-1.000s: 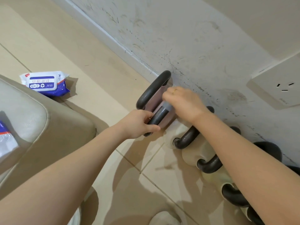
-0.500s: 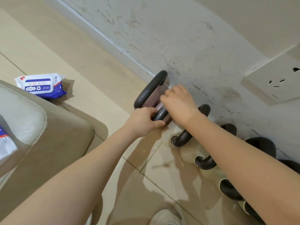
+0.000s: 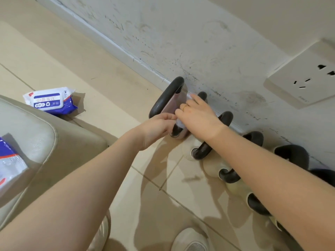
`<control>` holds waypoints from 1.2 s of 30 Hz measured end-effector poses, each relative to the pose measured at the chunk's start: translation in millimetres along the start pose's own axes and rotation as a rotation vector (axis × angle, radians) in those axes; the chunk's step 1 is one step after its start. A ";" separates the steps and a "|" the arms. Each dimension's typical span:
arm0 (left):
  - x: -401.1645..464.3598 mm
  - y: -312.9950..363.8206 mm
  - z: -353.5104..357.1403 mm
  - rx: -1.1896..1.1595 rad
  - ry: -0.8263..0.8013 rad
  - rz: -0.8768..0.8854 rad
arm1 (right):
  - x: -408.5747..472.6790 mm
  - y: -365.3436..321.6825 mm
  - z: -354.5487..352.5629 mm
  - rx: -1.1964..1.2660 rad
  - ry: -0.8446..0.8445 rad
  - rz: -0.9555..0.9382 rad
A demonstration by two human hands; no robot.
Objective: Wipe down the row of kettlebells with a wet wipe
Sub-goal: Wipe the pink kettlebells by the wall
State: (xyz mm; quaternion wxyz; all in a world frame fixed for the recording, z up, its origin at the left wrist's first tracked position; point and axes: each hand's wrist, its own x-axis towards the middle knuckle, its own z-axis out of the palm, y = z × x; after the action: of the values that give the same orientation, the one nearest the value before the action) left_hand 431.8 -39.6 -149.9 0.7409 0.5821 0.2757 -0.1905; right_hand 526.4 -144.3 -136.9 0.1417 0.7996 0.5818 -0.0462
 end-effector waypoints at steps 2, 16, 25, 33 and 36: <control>2.2 0.0 -3.4 -0.149 -0.003 -0.030 | -0.4 -15.9 3.6 -0.092 0.081 0.092; -21.7 46.2 -15.3 0.113 0.096 -0.076 | -10.1 -83.5 7.3 0.025 -0.290 -0.089; -7.6 49.0 -13.3 0.208 0.025 -0.040 | -36.8 -74.6 -21.8 1.231 0.550 1.026; -8.6 44.2 -12.1 0.192 0.026 -0.001 | 19.0 -83.3 -5.5 1.872 0.511 1.552; -5.9 44.9 -18.5 0.209 -0.016 -0.002 | 18.0 -123.6 5.3 1.755 0.702 1.368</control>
State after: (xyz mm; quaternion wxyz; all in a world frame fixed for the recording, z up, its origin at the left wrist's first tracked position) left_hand 450.8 -10.7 -115.3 0.6782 0.6543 0.2491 -0.2234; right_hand 416.0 -94.4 -167.7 -0.6332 0.7388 -0.1949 -0.1231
